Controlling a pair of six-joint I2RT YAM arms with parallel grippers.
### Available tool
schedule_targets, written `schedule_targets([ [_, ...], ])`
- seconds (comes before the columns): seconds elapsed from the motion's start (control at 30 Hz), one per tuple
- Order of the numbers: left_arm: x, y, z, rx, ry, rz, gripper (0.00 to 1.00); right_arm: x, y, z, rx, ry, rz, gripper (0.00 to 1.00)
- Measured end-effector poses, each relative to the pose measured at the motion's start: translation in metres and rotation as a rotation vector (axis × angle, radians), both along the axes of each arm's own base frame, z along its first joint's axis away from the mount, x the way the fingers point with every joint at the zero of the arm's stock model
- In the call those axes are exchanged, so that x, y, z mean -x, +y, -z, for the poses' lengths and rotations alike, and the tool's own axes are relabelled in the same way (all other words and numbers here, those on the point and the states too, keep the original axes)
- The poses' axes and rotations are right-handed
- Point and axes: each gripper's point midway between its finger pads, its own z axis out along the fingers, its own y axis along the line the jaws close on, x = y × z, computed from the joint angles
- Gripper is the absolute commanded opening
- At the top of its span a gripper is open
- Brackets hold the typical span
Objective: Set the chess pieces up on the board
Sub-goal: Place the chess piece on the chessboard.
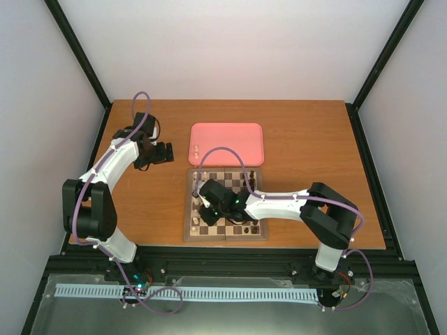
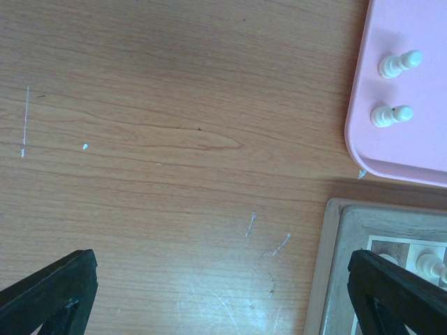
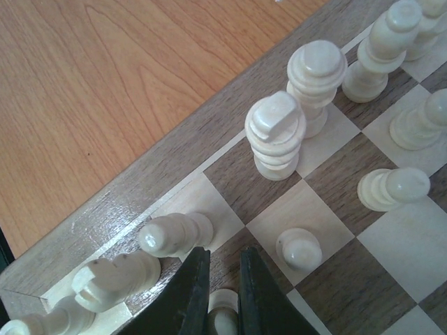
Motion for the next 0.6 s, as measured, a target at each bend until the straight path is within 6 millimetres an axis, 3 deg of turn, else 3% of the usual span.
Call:
schedule_targets([
  [0.5, 0.0000, -0.0004, 0.0000, 0.000, 0.000, 0.001, 1.00, -0.0051, 0.0060, 0.0027, 0.008, -0.014, -0.002, 0.06],
  [0.6, 0.0000, -0.0004, 0.0000, 0.000, 0.000, 0.001, 1.00, -0.0062, 0.0063, 0.0025, 0.011, -0.019, -0.002, 0.12],
])
